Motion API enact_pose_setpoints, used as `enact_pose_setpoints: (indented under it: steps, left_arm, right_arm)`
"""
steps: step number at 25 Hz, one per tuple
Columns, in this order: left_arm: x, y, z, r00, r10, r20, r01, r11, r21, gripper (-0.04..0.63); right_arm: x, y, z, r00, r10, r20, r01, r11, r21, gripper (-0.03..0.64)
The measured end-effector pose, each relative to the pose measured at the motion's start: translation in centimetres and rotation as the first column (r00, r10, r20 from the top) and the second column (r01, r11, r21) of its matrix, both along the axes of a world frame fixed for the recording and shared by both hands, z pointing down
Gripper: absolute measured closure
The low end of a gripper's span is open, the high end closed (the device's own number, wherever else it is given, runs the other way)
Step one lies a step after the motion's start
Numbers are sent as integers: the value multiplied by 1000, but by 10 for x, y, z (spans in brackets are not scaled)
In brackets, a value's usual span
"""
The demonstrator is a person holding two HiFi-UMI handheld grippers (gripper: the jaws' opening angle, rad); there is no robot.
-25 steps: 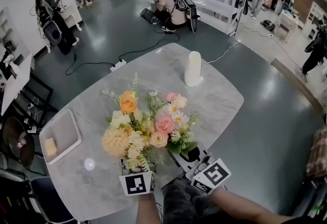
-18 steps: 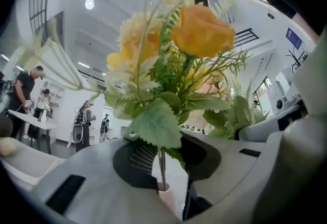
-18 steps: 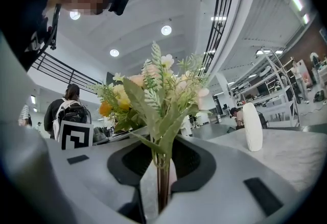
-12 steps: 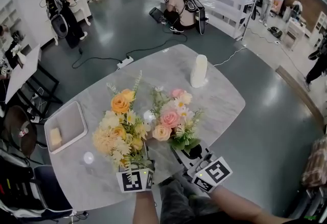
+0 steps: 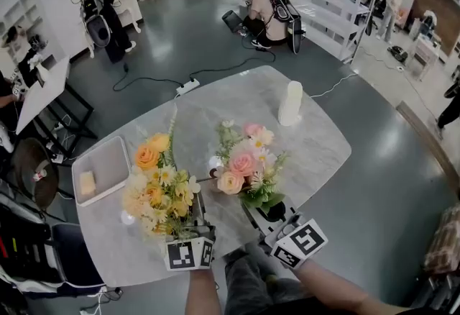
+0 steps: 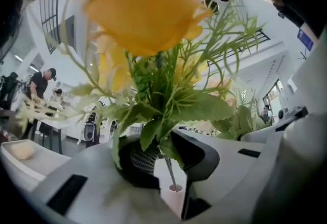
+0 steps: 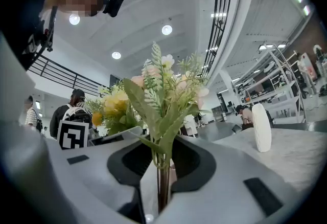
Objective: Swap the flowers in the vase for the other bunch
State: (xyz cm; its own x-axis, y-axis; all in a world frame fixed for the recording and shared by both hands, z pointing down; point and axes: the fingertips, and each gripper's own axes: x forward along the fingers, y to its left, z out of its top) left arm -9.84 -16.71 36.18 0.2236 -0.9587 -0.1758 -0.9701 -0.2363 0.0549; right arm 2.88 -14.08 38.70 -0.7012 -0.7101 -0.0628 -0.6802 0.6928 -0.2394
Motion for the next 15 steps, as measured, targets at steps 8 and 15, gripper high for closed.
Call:
enact_pose_setpoints:
  steps: [8,15]
  left_arm:
    - [-10,8,-2,999,-31,-14,31,999,6,515]
    - [-17,20,-2,998,-57,-2,57,998,-2,515]
  right_arm:
    - [-2,1,3,1000,-22,3,22,1000,-3,515]
    - [2,0,1,1000,-16,16,16,1000,-4,515]
